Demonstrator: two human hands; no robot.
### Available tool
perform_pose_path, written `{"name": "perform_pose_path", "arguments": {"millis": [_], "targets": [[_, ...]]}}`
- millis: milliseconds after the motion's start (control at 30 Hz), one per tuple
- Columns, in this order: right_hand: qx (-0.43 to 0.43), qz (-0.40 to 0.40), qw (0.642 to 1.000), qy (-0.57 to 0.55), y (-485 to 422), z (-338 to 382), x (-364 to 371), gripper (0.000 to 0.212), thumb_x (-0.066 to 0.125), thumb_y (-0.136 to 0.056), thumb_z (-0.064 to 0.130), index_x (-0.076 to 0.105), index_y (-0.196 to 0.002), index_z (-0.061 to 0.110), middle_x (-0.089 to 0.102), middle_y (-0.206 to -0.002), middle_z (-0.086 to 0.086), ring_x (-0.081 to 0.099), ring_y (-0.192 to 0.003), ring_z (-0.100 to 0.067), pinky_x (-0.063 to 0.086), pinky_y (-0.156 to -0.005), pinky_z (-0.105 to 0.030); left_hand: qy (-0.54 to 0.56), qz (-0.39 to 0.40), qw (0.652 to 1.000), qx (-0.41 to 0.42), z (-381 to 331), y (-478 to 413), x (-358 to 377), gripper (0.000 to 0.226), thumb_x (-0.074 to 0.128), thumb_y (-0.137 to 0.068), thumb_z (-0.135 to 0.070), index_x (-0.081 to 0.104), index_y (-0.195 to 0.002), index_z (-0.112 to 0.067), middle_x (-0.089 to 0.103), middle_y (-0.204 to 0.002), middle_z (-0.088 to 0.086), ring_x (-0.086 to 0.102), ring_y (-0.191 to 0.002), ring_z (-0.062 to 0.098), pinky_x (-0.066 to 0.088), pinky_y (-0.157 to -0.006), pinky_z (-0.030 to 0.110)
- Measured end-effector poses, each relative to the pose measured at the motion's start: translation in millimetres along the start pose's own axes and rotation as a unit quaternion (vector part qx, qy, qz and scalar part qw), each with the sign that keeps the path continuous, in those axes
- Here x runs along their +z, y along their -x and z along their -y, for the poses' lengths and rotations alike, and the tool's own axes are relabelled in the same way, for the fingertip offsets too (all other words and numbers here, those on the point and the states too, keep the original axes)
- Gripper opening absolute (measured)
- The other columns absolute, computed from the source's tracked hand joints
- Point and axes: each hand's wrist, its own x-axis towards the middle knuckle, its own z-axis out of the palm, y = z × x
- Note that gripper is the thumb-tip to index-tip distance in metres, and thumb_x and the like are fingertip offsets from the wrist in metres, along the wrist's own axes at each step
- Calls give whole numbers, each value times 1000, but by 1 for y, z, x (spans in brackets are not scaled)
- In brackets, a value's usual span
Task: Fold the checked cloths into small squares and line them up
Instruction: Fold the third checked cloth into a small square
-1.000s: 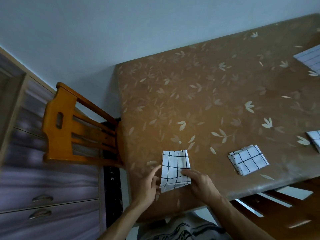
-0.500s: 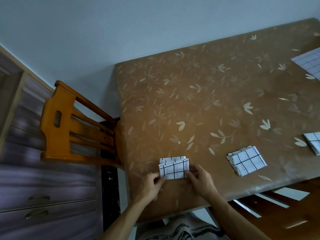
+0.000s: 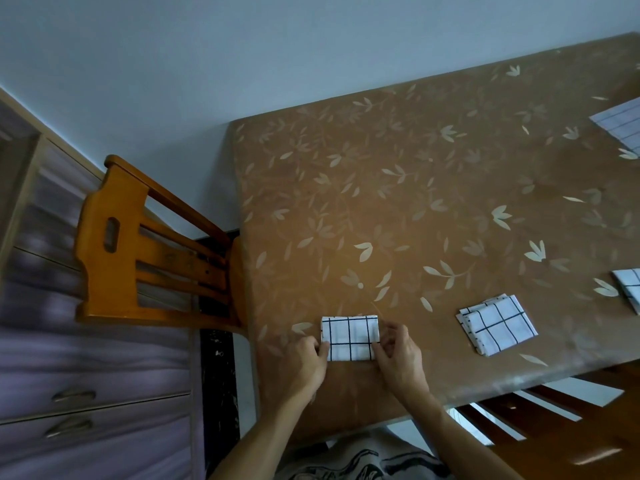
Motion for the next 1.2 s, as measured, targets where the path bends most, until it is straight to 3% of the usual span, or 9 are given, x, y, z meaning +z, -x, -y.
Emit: {"name": "perform_pose_path", "arguments": {"millis": [167, 300, 400, 467, 600, 767, 900, 1133, 1200], "targets": [[-14, 2, 1000, 6, -5, -4, 3, 26, 66, -90, 25, 51, -110, 19, 62, -98, 4, 61, -87, -13, 56, -76, -36, -164, -146, 957, 191, -10, 10, 0, 35, 74, -82, -28, 58, -112, -19, 61, -106, 7, 62, -92, 24, 56, -77, 36], [-15, 0, 1000, 11, -6, -10, 8, 24, 66, -91, 23, 51, -109, 18, 60, -103, 3, 63, -90, -15, 57, -78, -37, -225, -96, 883, 400, -6, 8, 17, 67, 73, -72, -10, 52, -135, -15, 51, -144, 17, 50, -133, 34, 47, -105, 46], [-41, -22, 997, 60, -1, -5, 9, 24, 63, -93, 24, 49, -110, 16, 58, -101, -2, 64, -83, -21, 58, -67, -37, -243, -26, 900, 360, -1, 7, 25, 73, 63, -85, -19, 34, -151, -13, 28, -161, 15, 25, -149, 32, 34, -115, 53], [-152, -63, 973, 161, 3, -2, 11, 29, 66, -88, 17, 48, -111, 15, 58, -98, -7, 61, -77, -26, 57, -61, -37, -256, 0, 902, 346, 3, 5, 26, 66, 46, -96, -26, 20, -156, -15, 14, -165, 12, 9, -153, 29, 25, -119, 53], [-280, -25, 921, 270, 6, -1, 27, 49, 51, -87, 36, 52, -131, 14, 53, -139, -9, 49, -124, -24, 47, -98, -35, -271, 4, 898, 346, 5, 3, 23, 61, 26, -96, -35, 34, -152, -14, 25, -163, 11, 17, -151, 27, 31, -117, 50], [-246, 62, 920, 299, 8, -7, 45, 60, 29, -99, 39, 33, -150, 9, 27, -159, -6, 24, -147, -19, 13, -120, -33, -262, 7, 891, 371, 16, -2, 19, 61, 29, -101, -39, 20, -157, -18, 11, -166, 3, 4, -154, 21, 12, -118, 48], [-214, 70, 906, 357, 3, -14, 38, 62, 15, -103, 46, 28, -152, 10, 21, -161, -6, 23, -148, -21, 15, -116, -39, -287, 30, 887, 361, 24, -4, 10, 64, 18, -104, -58, 4, -159, -28, -3, -167, 0, -3, -154, 22, 6, -119, 50], [-207, 85, 893, 392, -2, -22, 31, 73, 29, -99, 58, 21, -154, 11, 16, -162, -6, 16, -149, -20, 14, -117, -45, -304, 50, 892, 332, 52, 3, -5, 70, 12, -100, -64, 9, -159, -27, 4, -167, 0, 5, -154, 23, 14, -117, 54], [-209, 88, 893, 388, -3, -21, 30, 69, 28, -100, 54, 21, -154, 12, 16, -162, -5, 14, -150, -19, 13, -117, -45, -264, 39, 909, 321, 40, 9, -7, 62, 14, -102, -58, 25, -156, -28, 16, -166, 1, 13, -153, 24, 19, -119, 53]]}}
